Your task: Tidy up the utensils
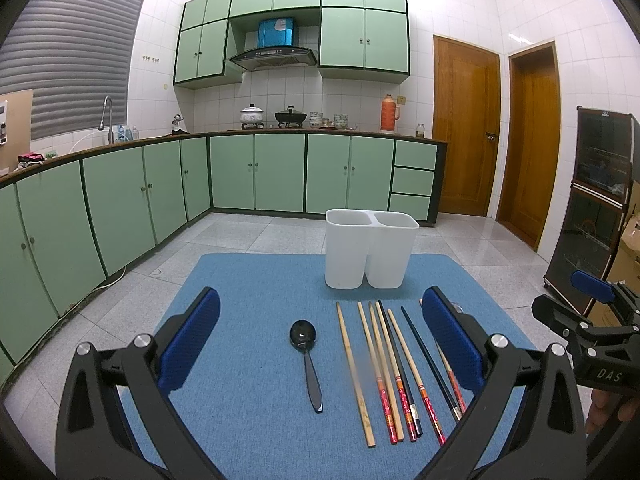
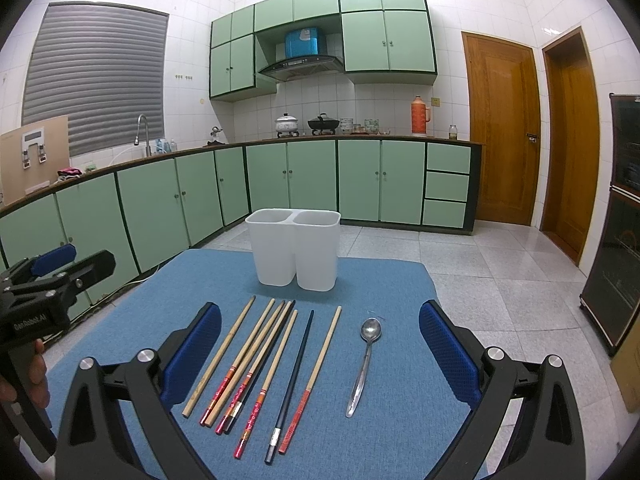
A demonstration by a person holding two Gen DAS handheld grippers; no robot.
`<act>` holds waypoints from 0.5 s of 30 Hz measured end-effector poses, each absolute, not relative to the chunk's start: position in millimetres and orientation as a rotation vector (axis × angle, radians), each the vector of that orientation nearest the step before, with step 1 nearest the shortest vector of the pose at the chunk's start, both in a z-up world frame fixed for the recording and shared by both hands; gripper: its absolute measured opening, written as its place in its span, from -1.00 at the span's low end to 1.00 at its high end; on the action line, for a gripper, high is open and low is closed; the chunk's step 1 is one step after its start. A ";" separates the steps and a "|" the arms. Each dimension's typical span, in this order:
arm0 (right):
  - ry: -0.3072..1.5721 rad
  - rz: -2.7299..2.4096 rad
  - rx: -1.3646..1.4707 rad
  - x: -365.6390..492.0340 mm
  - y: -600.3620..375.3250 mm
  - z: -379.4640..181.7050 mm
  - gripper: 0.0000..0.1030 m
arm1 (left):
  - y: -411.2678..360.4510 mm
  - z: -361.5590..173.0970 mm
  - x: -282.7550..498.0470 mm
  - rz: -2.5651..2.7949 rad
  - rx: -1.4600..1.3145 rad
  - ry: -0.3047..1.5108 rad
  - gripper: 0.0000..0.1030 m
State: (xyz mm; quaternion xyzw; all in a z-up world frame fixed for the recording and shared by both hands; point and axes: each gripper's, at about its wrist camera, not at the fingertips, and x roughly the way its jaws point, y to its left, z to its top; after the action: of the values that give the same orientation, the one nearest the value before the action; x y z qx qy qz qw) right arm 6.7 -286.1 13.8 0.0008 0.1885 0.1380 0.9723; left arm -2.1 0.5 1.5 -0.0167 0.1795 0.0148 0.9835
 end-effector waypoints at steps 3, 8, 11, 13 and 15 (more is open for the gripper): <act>0.381 0.279 0.001 6.8 -286.1 13.8 0.88 | 0.3 1.1 -2.1 0.030 -0.034 0.361 0.90; 0.381 0.279 0.001 6.5 -286.3 13.4 0.88 | 0.4 1.2 -2.0 0.030 -0.034 0.362 0.90; 0.382 0.278 0.001 7.9 -286.5 15.1 0.88 | 0.3 1.0 -1.8 0.031 -0.032 0.363 0.90; 0.384 0.277 0.000 8.7 -289.7 14.7 0.88 | 0.9 1.0 -1.6 0.031 -0.032 0.364 0.90; 0.385 0.277 0.001 8.8 -289.8 14.6 0.88 | 0.8 0.3 -0.6 0.032 -0.031 0.365 0.90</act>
State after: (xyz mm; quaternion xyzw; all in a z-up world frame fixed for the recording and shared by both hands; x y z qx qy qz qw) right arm 8.8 -289.8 14.6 0.0005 0.1905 0.1373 0.9720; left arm -0.6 0.8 0.3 -0.0154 0.1814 0.0160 0.9832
